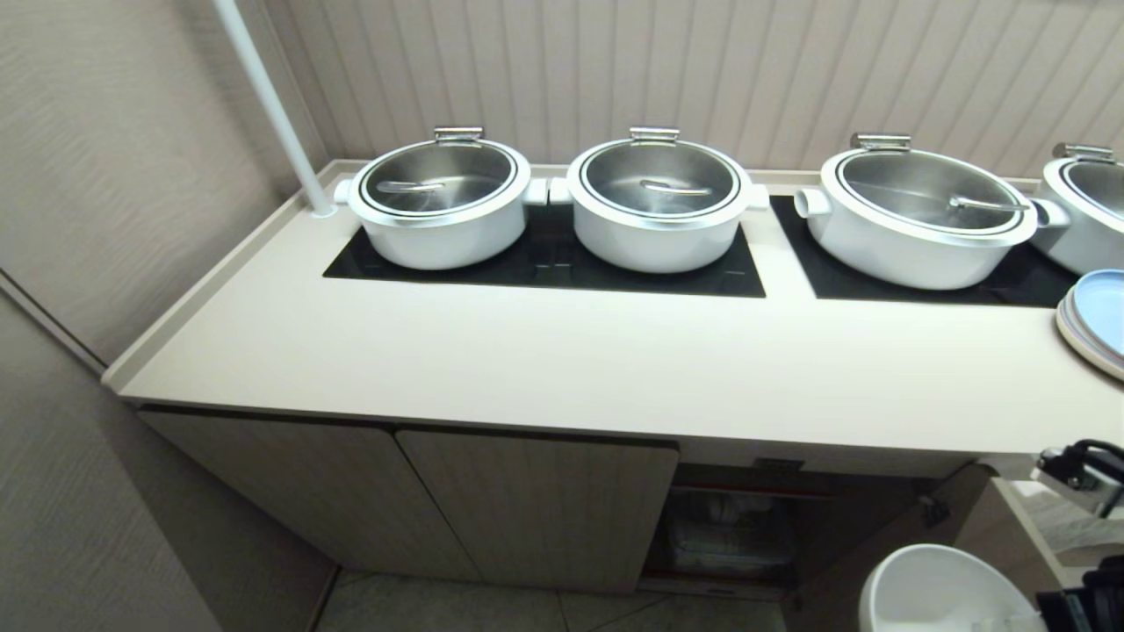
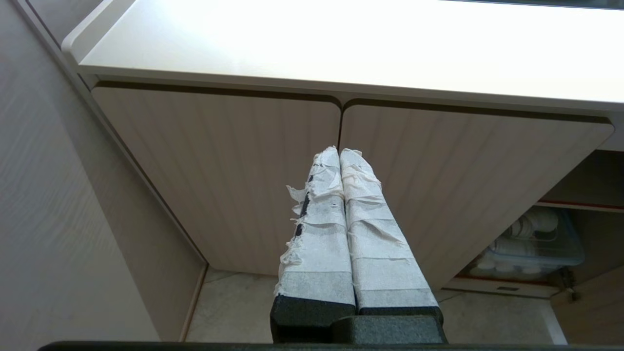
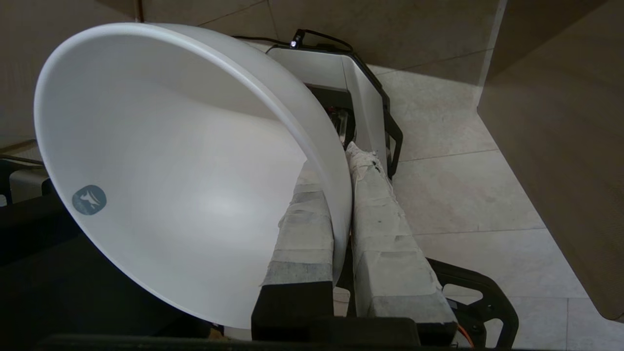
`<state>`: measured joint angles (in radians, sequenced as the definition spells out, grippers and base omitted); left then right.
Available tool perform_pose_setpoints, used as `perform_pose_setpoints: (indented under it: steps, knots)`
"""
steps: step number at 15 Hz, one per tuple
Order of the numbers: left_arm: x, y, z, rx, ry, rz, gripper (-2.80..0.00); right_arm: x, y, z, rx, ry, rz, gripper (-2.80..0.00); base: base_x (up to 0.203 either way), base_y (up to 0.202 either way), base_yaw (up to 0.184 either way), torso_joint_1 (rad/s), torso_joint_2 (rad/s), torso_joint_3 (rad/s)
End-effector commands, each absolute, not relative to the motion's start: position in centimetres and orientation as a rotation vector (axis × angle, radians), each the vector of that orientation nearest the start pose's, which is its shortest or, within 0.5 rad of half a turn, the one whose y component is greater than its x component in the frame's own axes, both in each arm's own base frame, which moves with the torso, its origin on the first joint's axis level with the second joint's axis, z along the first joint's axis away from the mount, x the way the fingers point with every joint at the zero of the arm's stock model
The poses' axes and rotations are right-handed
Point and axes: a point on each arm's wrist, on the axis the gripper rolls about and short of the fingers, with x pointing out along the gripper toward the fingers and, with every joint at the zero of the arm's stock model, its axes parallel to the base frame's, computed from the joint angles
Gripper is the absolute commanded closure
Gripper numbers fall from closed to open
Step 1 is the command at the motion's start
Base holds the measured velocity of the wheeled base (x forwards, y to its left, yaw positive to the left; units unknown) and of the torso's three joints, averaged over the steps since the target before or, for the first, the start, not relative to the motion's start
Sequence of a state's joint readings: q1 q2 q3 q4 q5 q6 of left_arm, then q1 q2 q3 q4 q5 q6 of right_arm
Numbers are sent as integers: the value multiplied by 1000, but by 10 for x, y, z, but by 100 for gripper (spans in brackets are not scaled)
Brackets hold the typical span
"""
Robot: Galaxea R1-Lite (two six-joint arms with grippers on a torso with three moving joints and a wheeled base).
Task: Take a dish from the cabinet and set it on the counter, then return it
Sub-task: Put it back into the cabinet
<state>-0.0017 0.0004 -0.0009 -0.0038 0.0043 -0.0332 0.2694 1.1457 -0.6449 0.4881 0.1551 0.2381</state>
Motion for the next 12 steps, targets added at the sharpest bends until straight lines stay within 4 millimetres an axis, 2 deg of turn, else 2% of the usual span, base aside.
perform_pose_setpoints:
  steps: [1, 12]
  knots:
    - [-23, 0, 76, -34, -6, 3, 0, 118, 36, 170, 159, 1041, 269, 0, 0, 0, 0, 0, 0, 0]
    - [-23, 0, 76, -34, -6, 3, 0, 117, 36, 170, 159, 1045, 268, 0, 0, 0, 0, 0, 0, 0]
